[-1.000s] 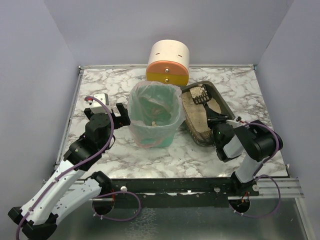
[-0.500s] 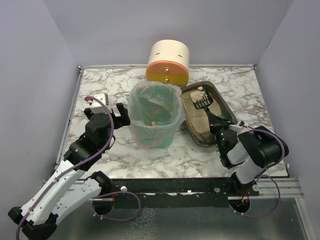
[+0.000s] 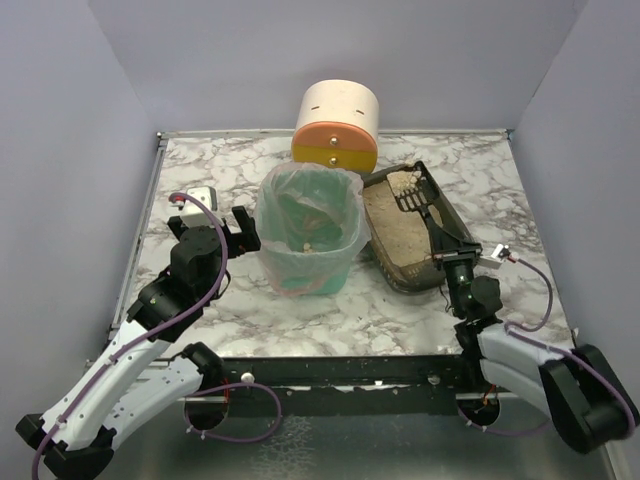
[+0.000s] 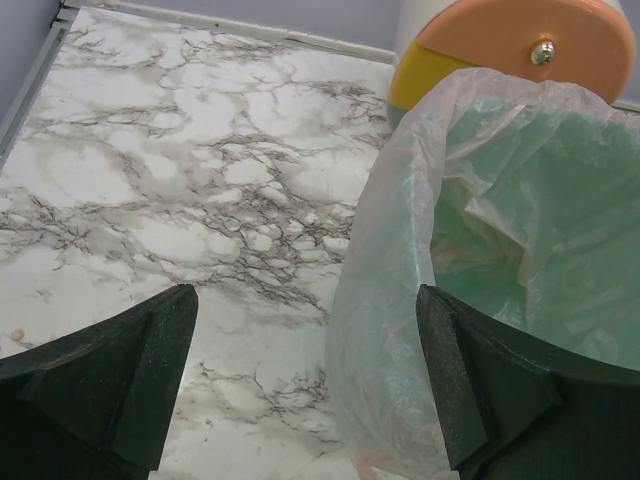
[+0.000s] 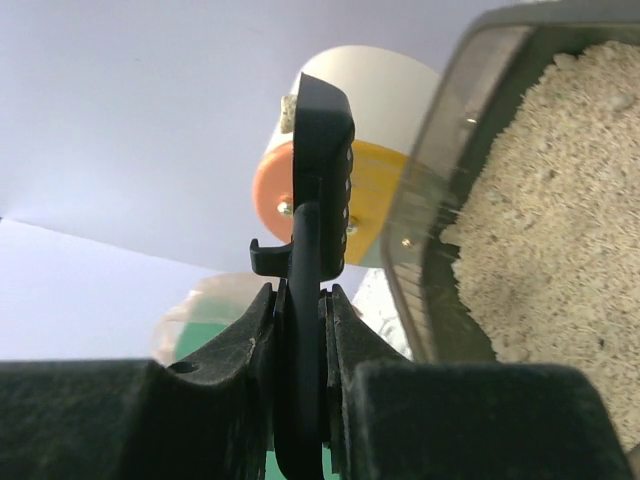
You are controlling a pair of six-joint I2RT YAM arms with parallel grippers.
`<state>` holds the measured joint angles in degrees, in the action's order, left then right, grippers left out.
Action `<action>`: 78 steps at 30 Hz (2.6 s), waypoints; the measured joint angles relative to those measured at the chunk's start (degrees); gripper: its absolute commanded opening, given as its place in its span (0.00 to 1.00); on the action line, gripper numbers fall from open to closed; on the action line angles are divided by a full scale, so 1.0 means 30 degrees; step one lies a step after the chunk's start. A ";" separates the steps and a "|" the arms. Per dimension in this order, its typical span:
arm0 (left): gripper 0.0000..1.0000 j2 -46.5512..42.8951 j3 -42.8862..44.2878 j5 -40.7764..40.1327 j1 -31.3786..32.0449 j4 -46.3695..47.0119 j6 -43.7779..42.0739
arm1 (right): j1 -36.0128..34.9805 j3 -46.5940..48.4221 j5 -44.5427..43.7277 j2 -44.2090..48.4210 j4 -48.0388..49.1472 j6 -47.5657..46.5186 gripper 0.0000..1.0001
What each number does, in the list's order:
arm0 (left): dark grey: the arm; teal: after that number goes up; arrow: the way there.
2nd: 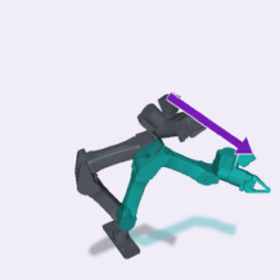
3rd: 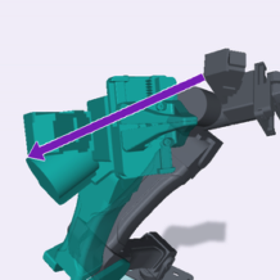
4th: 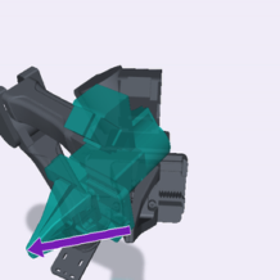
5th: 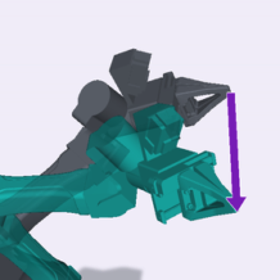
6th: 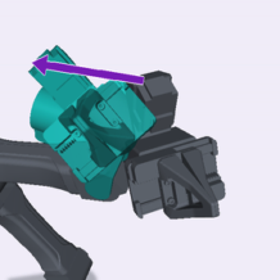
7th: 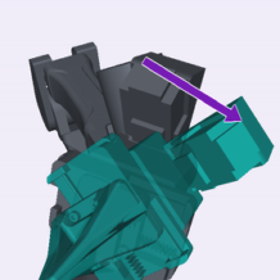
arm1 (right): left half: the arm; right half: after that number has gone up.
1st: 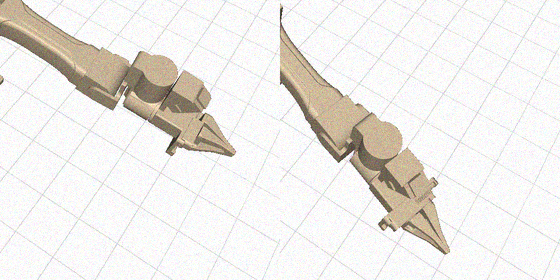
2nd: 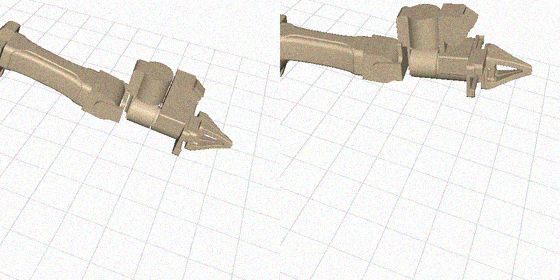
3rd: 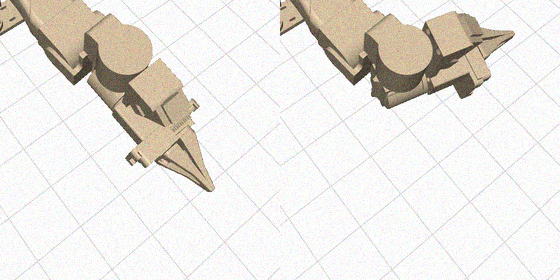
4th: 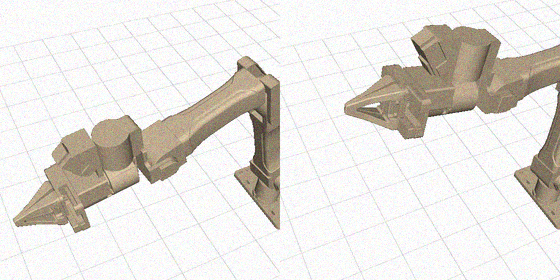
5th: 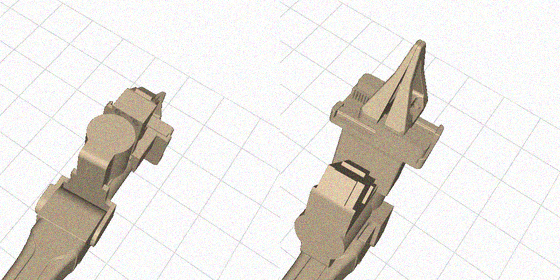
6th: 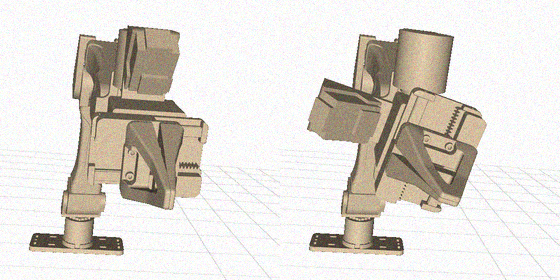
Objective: Clean the litter box
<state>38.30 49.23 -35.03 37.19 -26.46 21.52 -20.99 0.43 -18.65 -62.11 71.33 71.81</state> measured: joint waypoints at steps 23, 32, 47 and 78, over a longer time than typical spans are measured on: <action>0.99 -0.0044 0.0000 -0.0044 0.0000 0.0000 -0.0015 | 0.0000 0.0000 0.1086 1.5365 -1.5125 0.0714 0.01; 0.99 -0.0087 0.0000 -0.0044 0.0000 0.0000 -0.0007 | 0.0000 0.0197 0.1260 1.5977 -1.6859 0.0583 0.01; 0.99 -0.0087 0.0000 -0.0044 0.0000 0.0000 -0.0007 | 0.0000 0.0022 0.1559 1.3799 -1.5132 0.2266 0.01; 0.99 -0.0430 0.0000 -0.0080 0.0000 0.0000 -0.0007 | 0.0000 0.4707 0.2878 1.3872 -1.6232 -0.0670 0.01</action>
<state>37.01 49.23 -35.27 37.19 -26.46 21.50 -20.99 14.55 -10.02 -20.49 22.63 69.80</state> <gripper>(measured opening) 0.990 0.194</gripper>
